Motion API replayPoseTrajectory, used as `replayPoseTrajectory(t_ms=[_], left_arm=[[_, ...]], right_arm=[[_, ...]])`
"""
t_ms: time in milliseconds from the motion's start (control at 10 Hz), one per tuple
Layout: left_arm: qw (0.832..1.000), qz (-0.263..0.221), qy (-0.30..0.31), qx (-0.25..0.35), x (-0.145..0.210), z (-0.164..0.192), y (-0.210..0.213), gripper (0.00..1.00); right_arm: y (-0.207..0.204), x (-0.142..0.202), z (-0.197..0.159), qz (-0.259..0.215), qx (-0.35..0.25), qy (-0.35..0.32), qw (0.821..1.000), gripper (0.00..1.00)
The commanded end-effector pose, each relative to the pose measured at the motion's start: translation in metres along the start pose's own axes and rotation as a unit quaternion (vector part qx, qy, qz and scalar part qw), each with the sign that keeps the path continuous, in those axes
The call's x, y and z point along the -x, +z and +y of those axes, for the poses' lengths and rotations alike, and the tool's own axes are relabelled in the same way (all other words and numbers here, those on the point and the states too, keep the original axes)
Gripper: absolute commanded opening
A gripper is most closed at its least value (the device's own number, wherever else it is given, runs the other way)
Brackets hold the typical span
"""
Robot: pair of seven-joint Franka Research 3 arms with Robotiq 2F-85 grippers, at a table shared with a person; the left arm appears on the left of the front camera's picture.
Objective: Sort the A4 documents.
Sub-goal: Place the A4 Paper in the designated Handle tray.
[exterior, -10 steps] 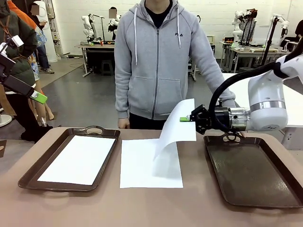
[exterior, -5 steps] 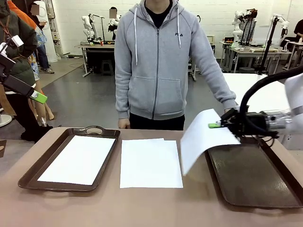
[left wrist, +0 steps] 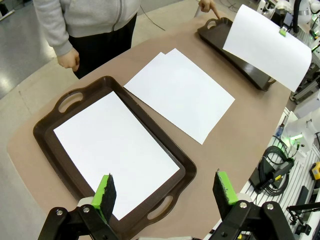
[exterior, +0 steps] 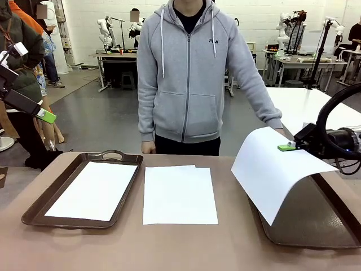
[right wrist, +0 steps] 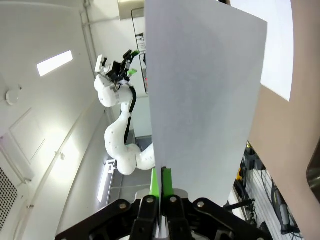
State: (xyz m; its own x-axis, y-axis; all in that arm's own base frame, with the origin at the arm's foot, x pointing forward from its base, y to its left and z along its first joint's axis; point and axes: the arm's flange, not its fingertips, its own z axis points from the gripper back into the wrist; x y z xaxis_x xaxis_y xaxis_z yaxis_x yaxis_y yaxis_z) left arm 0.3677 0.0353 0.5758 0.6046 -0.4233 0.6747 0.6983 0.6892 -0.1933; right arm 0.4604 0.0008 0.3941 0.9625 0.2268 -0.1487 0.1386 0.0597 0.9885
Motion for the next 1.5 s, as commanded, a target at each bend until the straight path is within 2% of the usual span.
replayPoseTrajectory(t_ms=[0,200,500,600,1400], left_arm=[[1.0,0.001,0.0,-0.002,0.0,-0.001,0.0,1.0],[1.0,0.001,0.0,-0.002,0.0,-0.001,0.0,1.0],[1.0,0.001,0.0,-0.002,0.0,-0.001,0.0,1.0],[1.0,0.001,0.0,-0.002,0.0,-0.001,0.0,1.0],[1.0,0.001,0.0,-0.002,0.0,-0.001,0.0,1.0]], right_arm=[[0.008,-0.006,-0.011,0.035,0.002,0.01,0.999,0.01],[0.006,-0.009,-0.03,0.008,0.009,0.034,0.999,0.01],[0.001,-0.015,-0.054,-0.071,0.034,0.078,0.994,0.01],[0.003,-0.013,-0.056,-0.083,0.038,0.09,0.992,0.01],[0.061,-0.034,-0.079,-0.117,0.109,0.038,0.986,0.01]])
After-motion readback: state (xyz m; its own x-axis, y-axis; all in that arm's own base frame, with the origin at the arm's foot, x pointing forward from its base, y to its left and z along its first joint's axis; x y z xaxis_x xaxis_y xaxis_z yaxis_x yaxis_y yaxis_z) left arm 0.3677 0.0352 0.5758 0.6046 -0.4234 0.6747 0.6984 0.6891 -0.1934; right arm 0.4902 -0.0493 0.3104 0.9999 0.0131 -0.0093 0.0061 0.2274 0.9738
